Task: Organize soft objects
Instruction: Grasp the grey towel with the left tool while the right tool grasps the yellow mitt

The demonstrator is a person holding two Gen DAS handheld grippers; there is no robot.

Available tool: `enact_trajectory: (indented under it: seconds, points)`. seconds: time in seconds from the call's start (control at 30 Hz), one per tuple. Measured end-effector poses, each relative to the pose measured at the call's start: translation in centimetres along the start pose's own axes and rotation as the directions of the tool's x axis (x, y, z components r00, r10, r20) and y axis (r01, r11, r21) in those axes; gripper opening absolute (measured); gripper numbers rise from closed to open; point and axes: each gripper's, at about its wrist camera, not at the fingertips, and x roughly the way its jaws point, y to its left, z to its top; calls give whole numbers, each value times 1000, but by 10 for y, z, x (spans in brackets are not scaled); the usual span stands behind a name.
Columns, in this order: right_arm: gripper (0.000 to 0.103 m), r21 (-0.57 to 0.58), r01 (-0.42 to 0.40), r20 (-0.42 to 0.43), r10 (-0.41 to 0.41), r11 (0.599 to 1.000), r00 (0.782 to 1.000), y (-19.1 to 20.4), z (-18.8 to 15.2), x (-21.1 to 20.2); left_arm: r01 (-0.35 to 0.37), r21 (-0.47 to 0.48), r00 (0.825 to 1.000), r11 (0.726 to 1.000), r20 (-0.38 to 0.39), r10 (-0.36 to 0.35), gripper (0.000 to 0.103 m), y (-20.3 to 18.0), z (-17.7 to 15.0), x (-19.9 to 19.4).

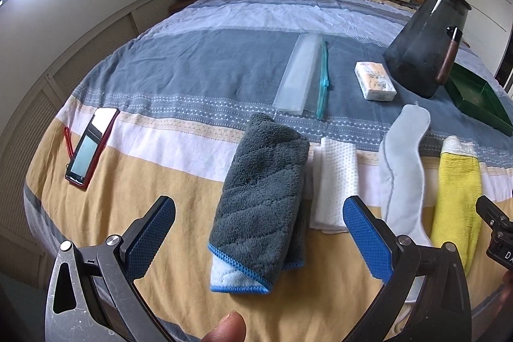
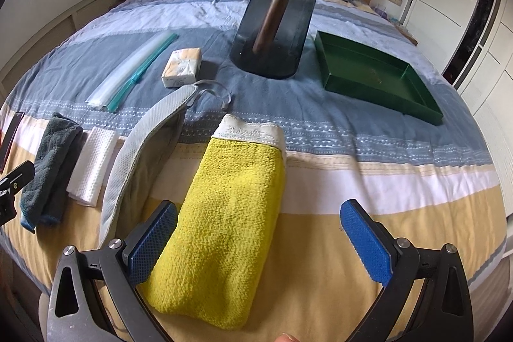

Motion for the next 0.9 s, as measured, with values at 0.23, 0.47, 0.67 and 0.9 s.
enact_trajectory:
  seconds: [0.23,0.47,0.67,0.9]
  points:
    - [103,-11,1,-21,-1,1000,1000,6,2,16,3,-3,999,1000,-40,-3,102,7,-1,18]
    - [103,-18,0,-39,-1,1000,999,8,2,28,12,18,996,1000,-88,-11,102,3,-1,37]
    - [103,-17,4,-57,-5,1000,998,8,5,39,-2,28,991,1000,-131,6,102,5,0,56]
    - [103,-22,-3,-70,2,1000,998,12,6,48,21,102,987,995,-161,-5,102,-3,2,69]
